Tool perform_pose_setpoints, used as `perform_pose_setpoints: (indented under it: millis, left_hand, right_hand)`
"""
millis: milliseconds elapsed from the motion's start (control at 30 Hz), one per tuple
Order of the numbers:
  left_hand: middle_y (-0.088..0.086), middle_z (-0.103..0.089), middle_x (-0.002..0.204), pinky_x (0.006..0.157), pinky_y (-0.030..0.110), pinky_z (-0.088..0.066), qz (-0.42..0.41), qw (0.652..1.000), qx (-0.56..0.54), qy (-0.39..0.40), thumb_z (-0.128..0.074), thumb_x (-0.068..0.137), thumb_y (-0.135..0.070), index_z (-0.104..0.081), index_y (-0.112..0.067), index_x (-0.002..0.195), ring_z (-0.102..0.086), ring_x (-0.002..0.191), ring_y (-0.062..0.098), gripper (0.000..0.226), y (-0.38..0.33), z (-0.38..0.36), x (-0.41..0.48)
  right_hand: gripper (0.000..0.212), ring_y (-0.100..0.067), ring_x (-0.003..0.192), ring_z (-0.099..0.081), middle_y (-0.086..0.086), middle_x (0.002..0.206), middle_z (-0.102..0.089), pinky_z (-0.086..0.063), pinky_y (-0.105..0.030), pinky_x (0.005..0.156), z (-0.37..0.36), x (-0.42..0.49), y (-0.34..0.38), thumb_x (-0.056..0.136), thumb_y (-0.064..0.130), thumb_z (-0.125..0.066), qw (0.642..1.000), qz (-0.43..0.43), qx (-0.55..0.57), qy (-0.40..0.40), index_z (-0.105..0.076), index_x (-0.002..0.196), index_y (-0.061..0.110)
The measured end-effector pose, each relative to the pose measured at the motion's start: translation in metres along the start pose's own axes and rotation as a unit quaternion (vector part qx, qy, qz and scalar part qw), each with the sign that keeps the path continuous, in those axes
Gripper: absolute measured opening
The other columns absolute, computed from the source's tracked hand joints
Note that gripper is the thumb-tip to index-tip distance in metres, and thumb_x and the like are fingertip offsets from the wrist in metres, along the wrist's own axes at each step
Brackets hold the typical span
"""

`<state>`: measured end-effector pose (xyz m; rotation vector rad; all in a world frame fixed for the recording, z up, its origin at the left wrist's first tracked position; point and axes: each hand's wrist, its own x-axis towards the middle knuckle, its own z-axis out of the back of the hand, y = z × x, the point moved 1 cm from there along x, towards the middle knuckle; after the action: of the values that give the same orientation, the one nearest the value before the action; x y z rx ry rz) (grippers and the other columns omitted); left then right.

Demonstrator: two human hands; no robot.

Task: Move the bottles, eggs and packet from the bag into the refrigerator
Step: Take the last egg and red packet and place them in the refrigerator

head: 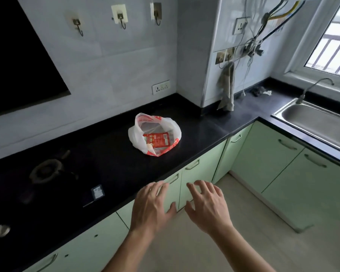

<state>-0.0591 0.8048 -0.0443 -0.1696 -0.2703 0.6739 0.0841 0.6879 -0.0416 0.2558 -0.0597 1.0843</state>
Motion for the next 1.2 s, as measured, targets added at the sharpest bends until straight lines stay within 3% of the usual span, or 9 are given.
perform_pose_setpoints:
  millis: [300, 667, 1067, 1200]
  left_hand:
    - [-0.003, -0.062, 0.133, 0.103, 0.037, -0.048, -0.027, 1.0, -0.013, 0.007, -0.045, 0.084, -0.058, -0.06, -0.019, 0.133, -0.057, 0.123, 0.016, 0.064, 0.056, -0.013, 0.094]
    - [-0.002, -0.065, 0.128, 0.1, 0.037, -0.05, -0.024, 0.999, -0.013, 0.021, -0.049, 0.083, -0.054, -0.062, -0.017, 0.129, -0.059, 0.12, 0.018, 0.06, 0.066, -0.053, 0.194]
    - [-0.005, -0.061, 0.131, 0.103, 0.034, -0.048, 0.163, 0.985, 0.025, 0.044, -0.042, 0.084, -0.056, -0.057, -0.02, 0.132, -0.056, 0.121, 0.013, 0.062, 0.06, -0.103, 0.276]
    - [-0.002, -0.061, 0.131, 0.104, 0.034, -0.048, 0.233, 0.971, -0.007, 0.046, -0.064, 0.084, -0.041, -0.055, -0.016, 0.134, -0.056, 0.122, 0.016, 0.057, 0.058, -0.116, 0.284]
  right_hand:
    - [0.056, -0.026, 0.123, -0.057, -0.005, 0.129, -0.061, -0.049, -0.045, 0.101, -0.023, 0.098, 0.013, 0.082, 0.046, -0.058, 1.0, -0.019, -0.005, 0.003, -0.056, 0.133, 0.022]
    - [0.068, -0.031, 0.138, -0.046, -0.009, 0.143, -0.055, -0.043, -0.054, 0.109, -0.06, 0.195, -0.034, 0.078, 0.049, -0.061, 1.0, 0.006, 0.008, 0.023, -0.052, 0.141, 0.024]
    - [0.069, -0.032, 0.141, -0.041, -0.008, 0.148, -0.049, -0.038, -0.052, 0.113, -0.109, 0.333, -0.103, 0.081, 0.046, -0.057, 0.982, 0.145, 0.078, 0.096, -0.044, 0.145, 0.025]
    - [0.063, -0.03, 0.141, -0.041, -0.006, 0.146, -0.051, -0.035, -0.049, 0.116, -0.123, 0.363, -0.11, 0.086, 0.046, -0.053, 0.97, 0.186, 0.099, 0.12, -0.043, 0.145, 0.026]
